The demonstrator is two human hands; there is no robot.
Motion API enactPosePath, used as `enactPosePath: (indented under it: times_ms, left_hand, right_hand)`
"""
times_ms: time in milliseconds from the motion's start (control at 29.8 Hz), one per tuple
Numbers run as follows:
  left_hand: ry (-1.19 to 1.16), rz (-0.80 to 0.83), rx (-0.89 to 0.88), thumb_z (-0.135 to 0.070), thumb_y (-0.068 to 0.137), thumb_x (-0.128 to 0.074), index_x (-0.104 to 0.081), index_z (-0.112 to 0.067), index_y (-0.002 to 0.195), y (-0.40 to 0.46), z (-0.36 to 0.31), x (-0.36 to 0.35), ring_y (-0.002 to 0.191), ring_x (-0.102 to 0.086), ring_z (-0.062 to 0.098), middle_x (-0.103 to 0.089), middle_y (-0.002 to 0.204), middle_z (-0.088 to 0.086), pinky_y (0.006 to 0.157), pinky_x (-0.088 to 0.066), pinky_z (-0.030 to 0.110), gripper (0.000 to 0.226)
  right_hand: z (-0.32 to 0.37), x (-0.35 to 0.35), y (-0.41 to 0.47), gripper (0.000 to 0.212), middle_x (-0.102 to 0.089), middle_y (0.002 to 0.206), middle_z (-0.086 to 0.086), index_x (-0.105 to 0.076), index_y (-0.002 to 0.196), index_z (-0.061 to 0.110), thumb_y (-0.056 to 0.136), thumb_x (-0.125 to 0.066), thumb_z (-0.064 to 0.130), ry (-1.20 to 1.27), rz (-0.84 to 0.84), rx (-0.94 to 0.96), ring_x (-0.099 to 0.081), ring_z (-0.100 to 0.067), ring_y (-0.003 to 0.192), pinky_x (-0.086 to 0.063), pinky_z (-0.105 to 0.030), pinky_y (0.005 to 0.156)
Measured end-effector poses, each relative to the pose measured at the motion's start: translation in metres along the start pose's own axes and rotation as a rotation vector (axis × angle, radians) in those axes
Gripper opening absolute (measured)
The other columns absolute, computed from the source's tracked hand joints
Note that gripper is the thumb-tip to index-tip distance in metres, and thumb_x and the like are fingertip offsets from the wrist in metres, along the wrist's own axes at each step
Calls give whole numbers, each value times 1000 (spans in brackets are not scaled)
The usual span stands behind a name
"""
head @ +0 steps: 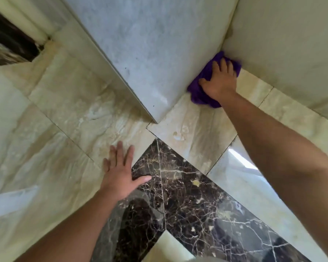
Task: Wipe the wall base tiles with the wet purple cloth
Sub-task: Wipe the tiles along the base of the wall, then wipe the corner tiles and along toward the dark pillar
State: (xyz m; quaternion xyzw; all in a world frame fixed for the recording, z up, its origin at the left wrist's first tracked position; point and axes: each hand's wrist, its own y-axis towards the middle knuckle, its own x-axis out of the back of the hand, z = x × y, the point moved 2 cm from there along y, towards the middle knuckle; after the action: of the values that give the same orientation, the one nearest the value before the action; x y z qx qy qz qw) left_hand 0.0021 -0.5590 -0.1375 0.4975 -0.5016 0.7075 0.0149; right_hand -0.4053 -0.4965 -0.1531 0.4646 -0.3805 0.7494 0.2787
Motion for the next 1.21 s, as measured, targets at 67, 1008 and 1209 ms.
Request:
enactPosePath:
  times_ms: [67, 1008, 1209]
  left_hand:
    - [-30, -39, 37, -98, 68, -23, 44, -32, 143, 1, -8, -7, 143, 41, 36, 54, 149, 10, 122, 9, 59, 120]
    - [73, -193, -45, -72, 90, -42, -9, -29, 160, 21, 86, 21, 156, 4, 35, 6, 169, 14, 123, -6, 61, 88]
    - [90, -191, -37, -76, 86, -47, -1, -37, 159, 24, 91, 28, 155, 12, 36, 14, 169, 8, 121, -3, 60, 95]
  right_hand:
    - [16, -16, -31, 83, -14, 166, -15, -24, 157, 12, 90, -55, 51, 34, -28, 1, -10, -37, 153, -13, -51, 123]
    - [88, -100, -209, 68, -26, 164, -9, -36, 154, 26, 93, -43, 56, -164, 138, 533, -13, -34, 153, -9, -49, 125]
    - [30, -63, -150, 84, -24, 165, -5, -28, 155, 36, 84, -28, 82, -280, 59, 488, -19, -31, 152, -16, -48, 122]
